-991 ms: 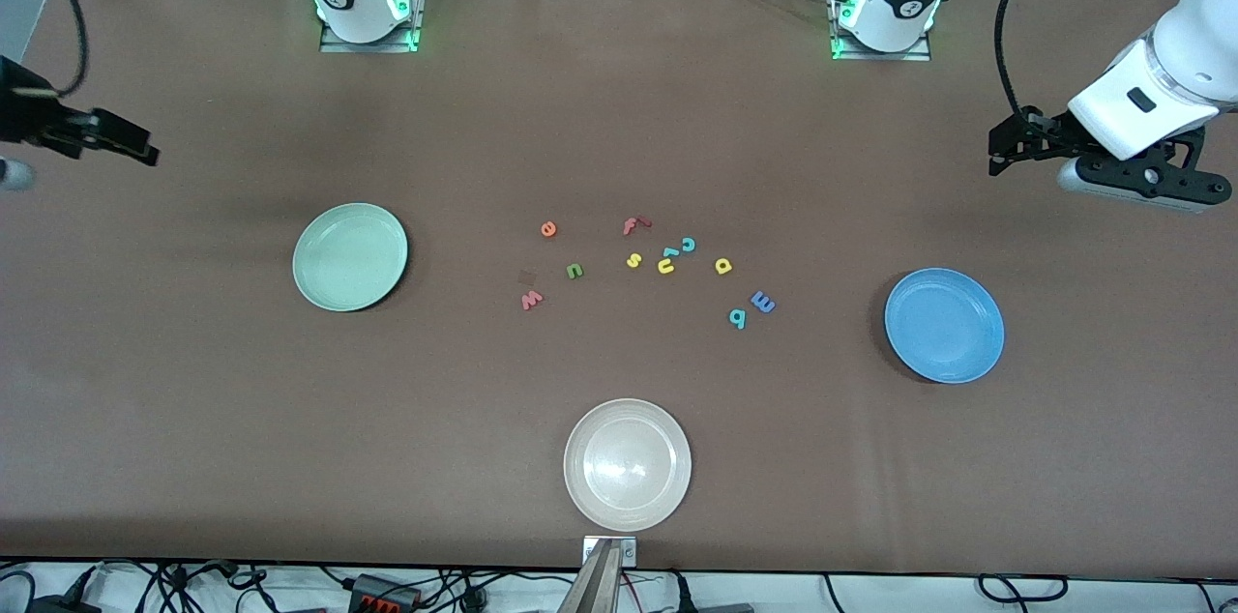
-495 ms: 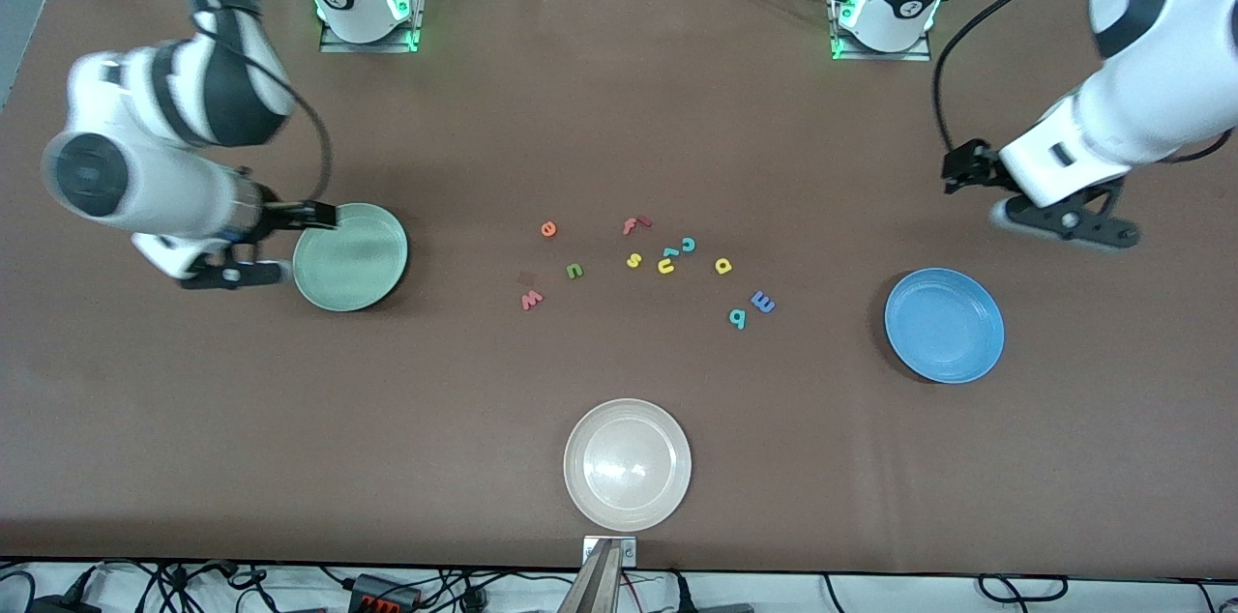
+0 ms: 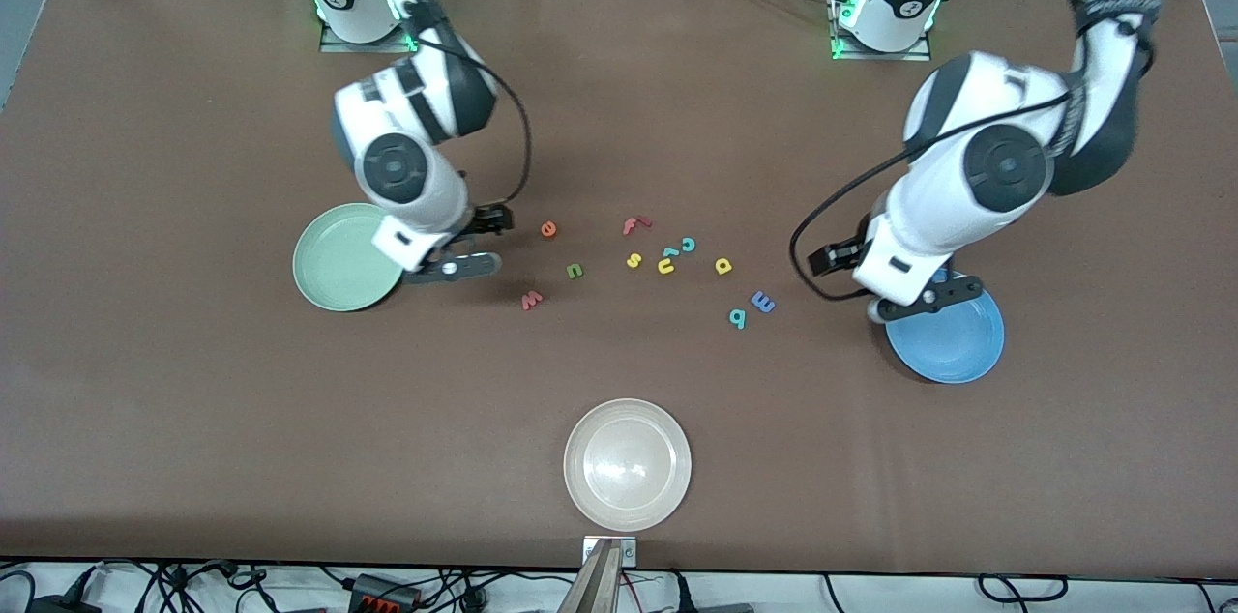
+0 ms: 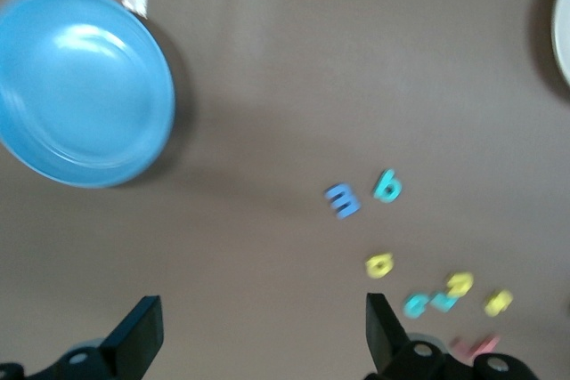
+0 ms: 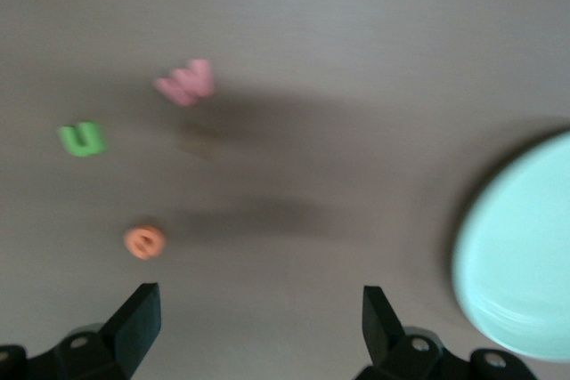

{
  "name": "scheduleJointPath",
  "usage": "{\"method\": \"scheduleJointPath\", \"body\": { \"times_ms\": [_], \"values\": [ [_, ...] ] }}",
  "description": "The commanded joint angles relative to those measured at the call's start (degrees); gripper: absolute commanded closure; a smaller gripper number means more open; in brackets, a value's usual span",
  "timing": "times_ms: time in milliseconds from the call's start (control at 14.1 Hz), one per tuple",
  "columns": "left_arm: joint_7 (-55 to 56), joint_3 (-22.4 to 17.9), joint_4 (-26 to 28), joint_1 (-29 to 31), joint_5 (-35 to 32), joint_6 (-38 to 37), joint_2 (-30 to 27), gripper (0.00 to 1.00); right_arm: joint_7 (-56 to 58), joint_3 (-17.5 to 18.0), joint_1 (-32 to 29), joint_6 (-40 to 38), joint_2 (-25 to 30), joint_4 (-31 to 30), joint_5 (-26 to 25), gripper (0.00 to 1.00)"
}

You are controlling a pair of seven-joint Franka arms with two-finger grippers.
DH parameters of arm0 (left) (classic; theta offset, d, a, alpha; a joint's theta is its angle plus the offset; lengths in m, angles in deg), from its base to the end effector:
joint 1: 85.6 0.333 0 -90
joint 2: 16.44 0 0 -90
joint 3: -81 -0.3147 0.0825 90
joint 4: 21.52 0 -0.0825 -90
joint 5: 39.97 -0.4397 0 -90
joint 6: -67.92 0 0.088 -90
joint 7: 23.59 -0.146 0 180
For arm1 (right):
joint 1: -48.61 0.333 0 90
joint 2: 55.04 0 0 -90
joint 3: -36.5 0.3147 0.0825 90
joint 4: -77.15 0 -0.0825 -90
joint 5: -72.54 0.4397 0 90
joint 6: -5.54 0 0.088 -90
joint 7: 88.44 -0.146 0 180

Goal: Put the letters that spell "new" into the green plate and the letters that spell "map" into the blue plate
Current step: 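Move the left gripper and the right gripper toward the letters, then grasp the blue m with the left gripper while the right gripper grasps orange o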

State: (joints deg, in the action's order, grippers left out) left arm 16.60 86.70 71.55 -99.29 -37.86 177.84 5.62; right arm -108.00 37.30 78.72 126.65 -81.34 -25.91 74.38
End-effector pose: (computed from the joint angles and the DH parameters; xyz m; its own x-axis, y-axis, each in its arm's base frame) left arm 0.6627 -0.2322 0.3297 0.9215 0.3712 -0.1141 0.3732 -0.9277 -0.0039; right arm 0.5752 0.3472 0.2065 0.9738 0.1743 -0.1458 0.1789 -0.9837 0.0189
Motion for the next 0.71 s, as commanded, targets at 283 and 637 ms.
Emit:
{"method": "scheduleJointPath", "body": {
  "times_ms": [283, 637],
  "values": [
    [14.91, -0.34, 1.67, -3.96, 3.69, 10.91, 9.05, 0.15, -4.88, -0.63, 7.15, 7.64, -7.45, 0.93, 0.88, 0.11],
    [20.36, -0.34, 5.81, -4.32, 3.69, 17.79, 11.15, 0.32, -9.01, -0.63, 9.88, 8.0, -9.56, 0.93, 0.8, 0.26]
  ]
}}
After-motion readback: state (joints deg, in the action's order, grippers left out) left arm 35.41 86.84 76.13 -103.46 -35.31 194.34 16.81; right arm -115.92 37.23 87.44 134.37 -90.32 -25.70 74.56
